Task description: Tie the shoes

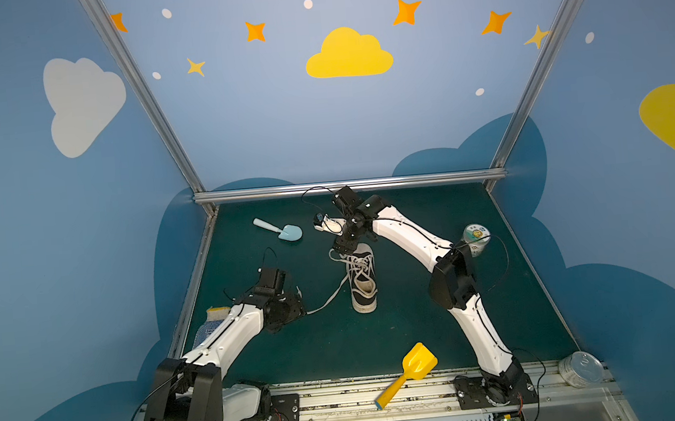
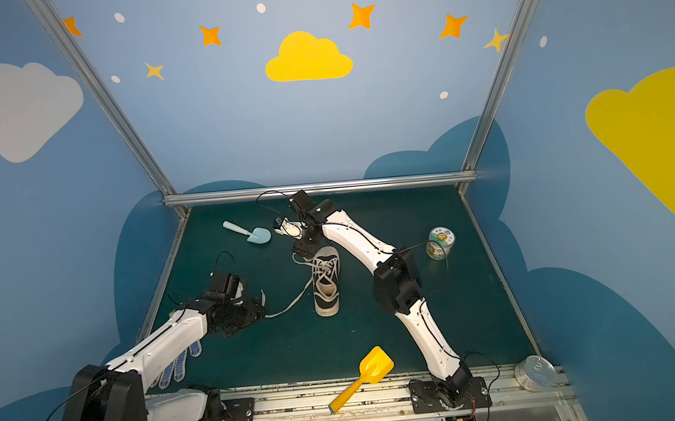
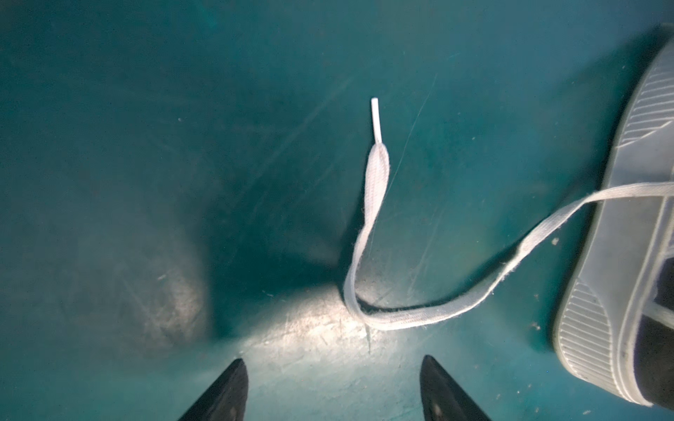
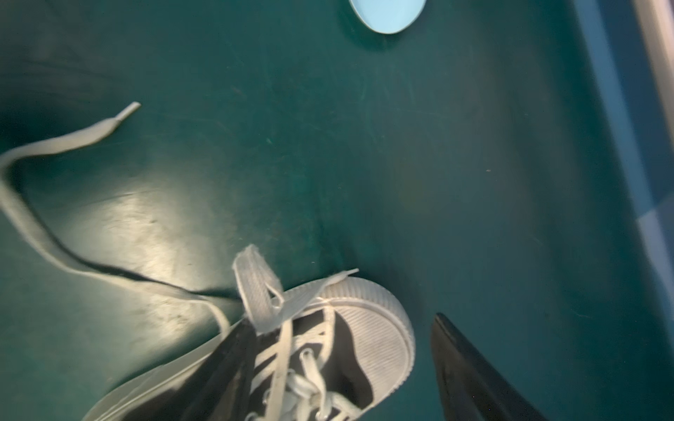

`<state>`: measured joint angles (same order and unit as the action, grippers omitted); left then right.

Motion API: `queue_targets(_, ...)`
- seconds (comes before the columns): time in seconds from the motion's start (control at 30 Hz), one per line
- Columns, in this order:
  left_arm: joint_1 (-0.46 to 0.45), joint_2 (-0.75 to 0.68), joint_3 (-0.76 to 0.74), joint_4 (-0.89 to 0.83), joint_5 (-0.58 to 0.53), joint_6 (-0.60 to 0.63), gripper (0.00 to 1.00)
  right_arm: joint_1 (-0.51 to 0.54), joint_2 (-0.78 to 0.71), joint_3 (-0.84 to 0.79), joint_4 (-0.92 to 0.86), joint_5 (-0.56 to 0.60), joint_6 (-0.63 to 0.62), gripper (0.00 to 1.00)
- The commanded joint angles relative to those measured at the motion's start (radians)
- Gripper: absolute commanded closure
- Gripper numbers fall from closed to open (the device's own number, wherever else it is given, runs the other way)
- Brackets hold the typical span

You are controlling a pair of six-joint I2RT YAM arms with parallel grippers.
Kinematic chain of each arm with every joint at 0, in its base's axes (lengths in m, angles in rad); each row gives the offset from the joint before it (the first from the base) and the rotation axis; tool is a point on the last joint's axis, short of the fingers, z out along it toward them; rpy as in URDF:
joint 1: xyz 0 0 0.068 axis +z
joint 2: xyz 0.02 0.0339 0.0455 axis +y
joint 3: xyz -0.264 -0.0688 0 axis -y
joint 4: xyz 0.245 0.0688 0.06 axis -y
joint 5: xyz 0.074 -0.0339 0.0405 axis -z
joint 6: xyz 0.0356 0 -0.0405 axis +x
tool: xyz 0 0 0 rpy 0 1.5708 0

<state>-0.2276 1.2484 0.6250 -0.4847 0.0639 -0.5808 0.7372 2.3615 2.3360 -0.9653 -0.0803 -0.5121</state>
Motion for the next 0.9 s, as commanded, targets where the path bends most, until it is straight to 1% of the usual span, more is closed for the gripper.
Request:
queue_targets(0.0, -0.003, 0.002, 0.004, -0.008, 0.004, -0.004, 0.25, -0.024, -0.016, 0.041, -0.031, -0.171, 0.06, 0.25)
queue_targets(0.1, -0.002, 0.001, 0.005, -0.012, 0.003, -0.004, 0.22, -0.048, -0.04, 0.029, 0.037, -0.324, 0.155, 0.25)
queue_targets(0.17, -0.002, 0.002, 0.007, -0.015, 0.001, -0.003, 0.18, -0.068, -0.049, -0.023, 0.143, -0.412, 0.197, 0.24)
queue_targets(0.2, -0.003, 0.001, 0.009, -0.017, -0.001, -0.001, 0.18, -0.079, -0.055, -0.055, 0.202, -0.443, 0.255, 0.23)
queue_targets(0.3, -0.003, -0.005, 0.006, -0.022, -0.004, -0.001, 0.18, -0.101, -0.066, -0.095, 0.306, -0.479, 0.35, 0.23)
queue_targets(0.4, -0.002, -0.008, 0.001, -0.018, -0.004, -0.001, 0.18, -0.108, -0.057, -0.079, 0.344, -0.489, 0.382, 0.21)
queue_targets(0.57, -0.002, 0.004, 0.002, -0.013, 0.001, -0.002, 0.18, -0.108, -0.014, 0.005, 0.314, -0.486, 0.384, 0.21)
queue_targets(0.7, -0.002, 0.002, 0.001, -0.013, -0.001, -0.002, 0.16, -0.098, -0.007, 0.042, 0.286, -0.374, 0.339, 0.21)
queue_targets(0.87, -0.001, 0.011, -0.002, -0.001, 0.002, -0.003, 0.16, -0.098, -0.001, 0.101, 0.262, -0.369, 0.333, 0.21)
